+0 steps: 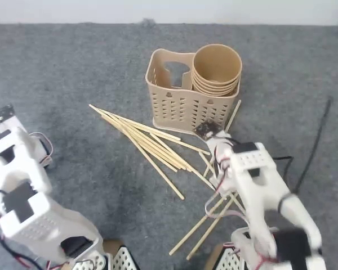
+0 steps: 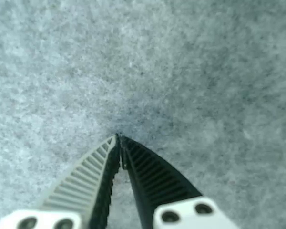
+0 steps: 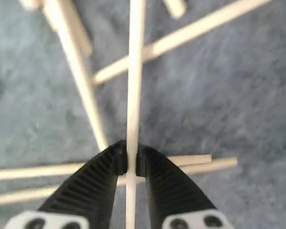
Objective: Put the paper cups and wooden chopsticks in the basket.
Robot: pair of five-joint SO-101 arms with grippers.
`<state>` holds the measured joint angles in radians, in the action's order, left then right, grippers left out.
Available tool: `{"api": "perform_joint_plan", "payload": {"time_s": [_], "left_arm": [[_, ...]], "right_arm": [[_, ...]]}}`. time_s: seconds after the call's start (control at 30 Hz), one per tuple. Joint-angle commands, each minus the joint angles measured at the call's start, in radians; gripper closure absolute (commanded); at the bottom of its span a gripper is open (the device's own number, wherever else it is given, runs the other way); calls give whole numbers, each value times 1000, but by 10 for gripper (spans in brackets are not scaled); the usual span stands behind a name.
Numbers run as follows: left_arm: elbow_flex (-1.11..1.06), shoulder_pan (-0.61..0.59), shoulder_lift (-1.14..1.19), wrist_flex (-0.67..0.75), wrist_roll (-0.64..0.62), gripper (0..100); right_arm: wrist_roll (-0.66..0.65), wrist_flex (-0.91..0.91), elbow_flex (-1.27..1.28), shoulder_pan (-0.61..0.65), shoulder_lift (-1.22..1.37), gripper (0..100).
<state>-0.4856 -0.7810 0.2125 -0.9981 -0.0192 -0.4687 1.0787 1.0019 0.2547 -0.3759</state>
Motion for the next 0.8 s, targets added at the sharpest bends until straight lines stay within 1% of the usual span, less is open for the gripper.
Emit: {"api": "perform_joint_plan", "payload": {"time_s": [0.0, 0.1, 0.2, 0.3, 0.4, 0.5, 0.6, 0.77], "left_arm": [[-2, 15, -43, 17, 2, 988], [-2, 15, -43, 18, 2, 988], [-2, 15, -43, 18, 2, 988], [-2, 17, -43, 18, 2, 988], [-2, 17, -43, 18, 2, 988], [-2, 17, -43, 18, 2, 988], [-2, 17, -43, 18, 2, 988], [-2, 17, -43, 18, 5, 988]], "right_arm": [[-95, 119, 54, -8, -283, 991], [-158, 239, 94, -19, -527, 991], [-219, 309, 117, -65, -768, 991], [-264, 332, 117, -116, -981, 991], [-275, 332, 112, -151, -1147, 991], [-265, 314, 106, -162, -1273, 991], [-203, 308, 66, -162, -1354, 991], [-94, 308, -49, -154, -1374, 991]]}}
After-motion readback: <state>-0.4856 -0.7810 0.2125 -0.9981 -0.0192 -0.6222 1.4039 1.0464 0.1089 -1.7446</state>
